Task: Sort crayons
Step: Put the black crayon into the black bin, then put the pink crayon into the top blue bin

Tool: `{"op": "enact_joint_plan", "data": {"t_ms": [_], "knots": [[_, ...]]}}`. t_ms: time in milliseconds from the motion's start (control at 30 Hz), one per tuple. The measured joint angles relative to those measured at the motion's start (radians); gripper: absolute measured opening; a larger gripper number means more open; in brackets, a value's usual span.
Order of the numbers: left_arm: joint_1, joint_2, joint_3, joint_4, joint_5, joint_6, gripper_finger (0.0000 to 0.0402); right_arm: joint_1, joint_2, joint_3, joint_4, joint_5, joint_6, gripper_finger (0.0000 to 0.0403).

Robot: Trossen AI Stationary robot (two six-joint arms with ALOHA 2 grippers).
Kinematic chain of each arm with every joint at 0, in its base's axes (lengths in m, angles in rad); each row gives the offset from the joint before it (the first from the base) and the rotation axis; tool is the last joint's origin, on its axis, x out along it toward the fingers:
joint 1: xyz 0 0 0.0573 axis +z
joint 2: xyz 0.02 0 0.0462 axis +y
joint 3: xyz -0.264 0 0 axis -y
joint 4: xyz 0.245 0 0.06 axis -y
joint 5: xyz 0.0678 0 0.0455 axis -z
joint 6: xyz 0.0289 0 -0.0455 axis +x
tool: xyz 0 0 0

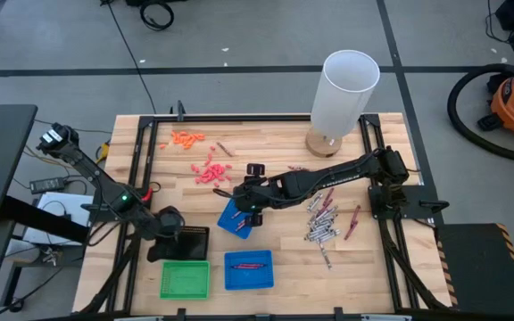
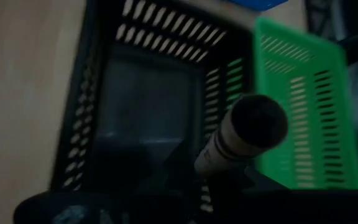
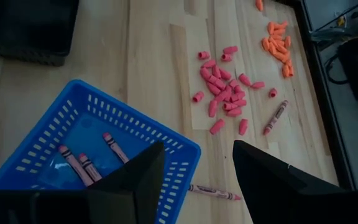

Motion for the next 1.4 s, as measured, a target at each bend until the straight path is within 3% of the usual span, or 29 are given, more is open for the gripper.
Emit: {"op": "enact_joint_plan", "data": {"t_ms": [167, 600, 933, 1167, 1400], "knots": [[0.000, 0.000, 0.000, -0.084, -0.001, 0.001, 0.0050, 0.000, 0.000, 0.000, 0.012, 0.000, -0.012, 0.0199], [0.000, 0.000, 0.006, -0.125, -0.002, 0.001, 0.0133, 0.000, 0.000, 0.000, 0.012, 0.000, -0.029, 0.0199], [0.000, 0.000, 0.201, -0.290, -0.029, 0.074, 0.0133, 0.000, 0.000, 0.000, 0.006, 0.006, -0.043, 0.0199], [0.001, 0.000, 0.228, -0.286, -0.140, 0.108, 0.0133, 0.006, 0.000, 0.000, -0.048, 0.007, -0.036, 0.0199], [0.001, 0.000, 0.228, -0.280, -0.346, 0.108, 0.0133, 0.007, 0.000, 0.000, -0.153, 0.014, 0.013, 0.0199]]}}
